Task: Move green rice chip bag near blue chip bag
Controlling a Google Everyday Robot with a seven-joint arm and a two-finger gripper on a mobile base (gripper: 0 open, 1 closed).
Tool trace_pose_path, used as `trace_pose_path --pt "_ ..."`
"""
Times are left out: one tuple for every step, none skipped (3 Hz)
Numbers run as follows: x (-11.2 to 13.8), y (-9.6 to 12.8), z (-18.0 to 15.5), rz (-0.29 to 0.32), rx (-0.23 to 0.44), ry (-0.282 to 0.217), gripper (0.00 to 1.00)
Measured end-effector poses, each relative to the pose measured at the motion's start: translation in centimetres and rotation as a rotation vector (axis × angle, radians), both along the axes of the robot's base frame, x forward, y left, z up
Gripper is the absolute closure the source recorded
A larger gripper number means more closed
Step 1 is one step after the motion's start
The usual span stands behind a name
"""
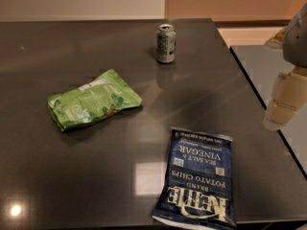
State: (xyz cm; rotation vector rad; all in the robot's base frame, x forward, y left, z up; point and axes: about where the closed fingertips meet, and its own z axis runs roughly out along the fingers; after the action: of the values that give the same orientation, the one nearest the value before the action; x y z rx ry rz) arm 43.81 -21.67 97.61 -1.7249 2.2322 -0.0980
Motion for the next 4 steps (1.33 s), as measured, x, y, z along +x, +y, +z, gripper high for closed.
trace_pose_path --pt "0.0 0.0 0.1 0.0 0.0 -0.002 0.0" --pt "0.7 1.5 0.5 0.054 -0.011 -0.021 0.0" --pt "2.1 4.6 1.2 0.133 -0.02 -0.043 0.0" --pt "3.8 9.0 1.3 0.225 -0.026 -0.062 0.0"
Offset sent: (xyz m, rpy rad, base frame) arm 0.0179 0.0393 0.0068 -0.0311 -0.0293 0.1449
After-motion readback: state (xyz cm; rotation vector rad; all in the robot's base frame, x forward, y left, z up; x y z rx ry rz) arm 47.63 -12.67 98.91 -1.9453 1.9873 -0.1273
